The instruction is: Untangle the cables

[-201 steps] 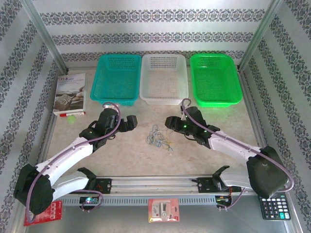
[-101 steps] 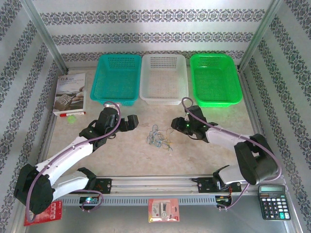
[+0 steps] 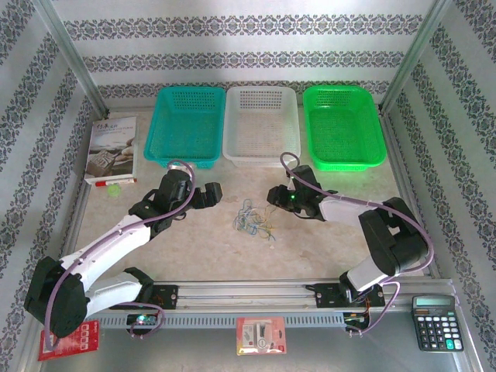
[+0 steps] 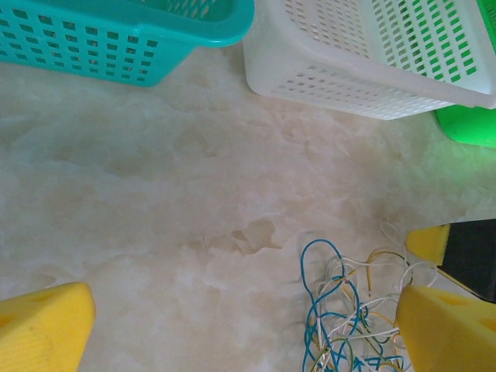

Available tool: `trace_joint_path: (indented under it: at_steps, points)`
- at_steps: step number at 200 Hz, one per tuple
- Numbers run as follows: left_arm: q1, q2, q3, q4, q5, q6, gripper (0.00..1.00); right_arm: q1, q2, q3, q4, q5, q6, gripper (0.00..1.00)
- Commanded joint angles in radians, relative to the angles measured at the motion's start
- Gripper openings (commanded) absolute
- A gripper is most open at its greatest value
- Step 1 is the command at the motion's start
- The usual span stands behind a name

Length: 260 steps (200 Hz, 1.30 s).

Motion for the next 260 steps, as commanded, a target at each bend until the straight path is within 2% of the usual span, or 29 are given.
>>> trace_joint_path:
  at_steps: [1, 21, 50, 166, 213, 260]
  points:
    - [-0.013, 0.002, 0.029, -0.01, 0.017, 0.02, 1.0, 0.009, 0.024, 0.027, 0.027, -0.02, -0.017, 0.3]
    - [-0.014, 0.001, 0.03, -0.008, 0.018, 0.018, 1.0, 0.01, 0.023, 0.026, 0.029, -0.027, -0.017, 0.2]
    - [-0.013, 0.0, 0.033, -0.008, 0.019, 0.017, 1.0, 0.003, -0.006, 0.021, 0.028, -0.042, -0.019, 0.0]
    - [-0.013, -0.043, 0.056, 0.003, 0.072, -0.02, 1.0, -0.002, -0.286, 0.035, -0.058, -0.046, -0.098, 0.0]
    - [-0.013, -0.055, 0.076, 0.002, 0.096, -0.039, 1.0, 0.008, -0.362, 0.027, 0.006, -0.097, -0.19, 0.0]
    - [-0.014, -0.041, 0.097, 0.004, 0.128, -0.051, 1.0, 0.019, -0.405, -0.004, 0.105, -0.163, -0.212, 0.0]
